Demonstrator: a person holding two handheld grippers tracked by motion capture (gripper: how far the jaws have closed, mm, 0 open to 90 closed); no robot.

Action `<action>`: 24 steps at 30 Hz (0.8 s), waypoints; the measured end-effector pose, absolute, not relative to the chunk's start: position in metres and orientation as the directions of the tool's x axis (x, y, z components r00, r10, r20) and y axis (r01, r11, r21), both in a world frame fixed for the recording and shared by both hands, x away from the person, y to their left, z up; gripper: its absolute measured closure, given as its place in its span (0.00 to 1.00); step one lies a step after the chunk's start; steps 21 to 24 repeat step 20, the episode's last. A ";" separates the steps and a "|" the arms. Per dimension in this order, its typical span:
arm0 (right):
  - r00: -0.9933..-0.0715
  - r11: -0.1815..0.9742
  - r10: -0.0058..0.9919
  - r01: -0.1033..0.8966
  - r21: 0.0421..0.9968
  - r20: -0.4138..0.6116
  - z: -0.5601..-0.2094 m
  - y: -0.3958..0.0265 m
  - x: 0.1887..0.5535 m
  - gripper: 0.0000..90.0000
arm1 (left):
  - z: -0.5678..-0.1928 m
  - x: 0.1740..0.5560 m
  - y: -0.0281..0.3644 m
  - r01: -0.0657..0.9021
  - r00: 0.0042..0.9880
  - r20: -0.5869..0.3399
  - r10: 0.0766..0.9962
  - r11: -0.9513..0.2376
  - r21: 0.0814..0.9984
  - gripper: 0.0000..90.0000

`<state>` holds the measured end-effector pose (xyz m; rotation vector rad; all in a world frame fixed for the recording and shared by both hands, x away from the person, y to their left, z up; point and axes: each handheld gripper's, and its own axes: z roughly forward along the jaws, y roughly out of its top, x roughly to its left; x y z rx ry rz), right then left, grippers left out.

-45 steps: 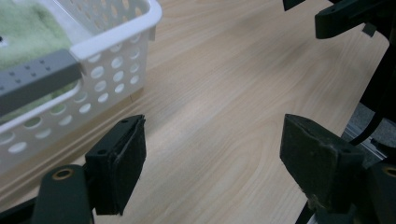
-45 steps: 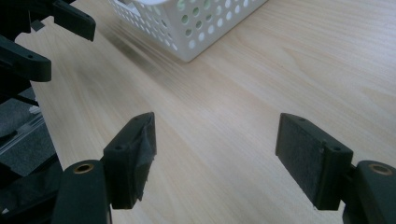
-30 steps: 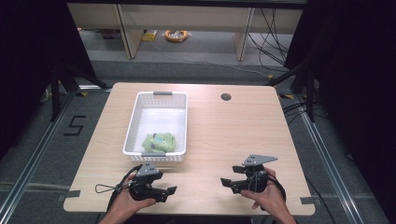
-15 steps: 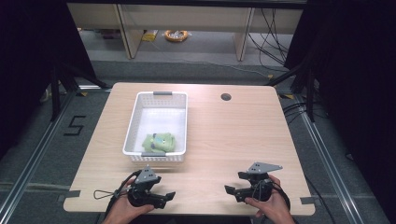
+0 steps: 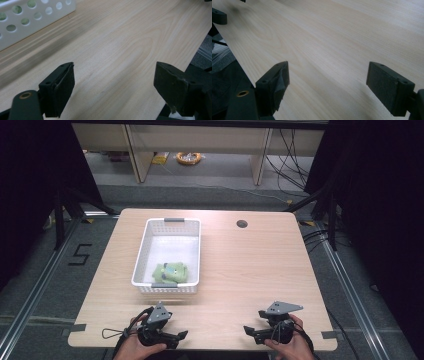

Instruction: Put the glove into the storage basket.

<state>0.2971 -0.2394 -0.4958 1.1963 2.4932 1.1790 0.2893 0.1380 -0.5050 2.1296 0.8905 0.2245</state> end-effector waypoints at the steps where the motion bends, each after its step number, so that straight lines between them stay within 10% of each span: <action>1: -0.671 0.370 0.714 0.605 0.705 0.202 -0.497 -0.239 0.296 0.22 | -0.505 0.288 0.137 0.536 0.725 -0.145 0.674 -0.418 0.734 0.19; 24: -0.672 0.384 0.717 0.601 0.700 0.184 -0.498 -0.241 0.297 0.21 | -0.506 0.290 0.138 0.539 0.717 -0.143 0.682 -0.413 0.734 0.19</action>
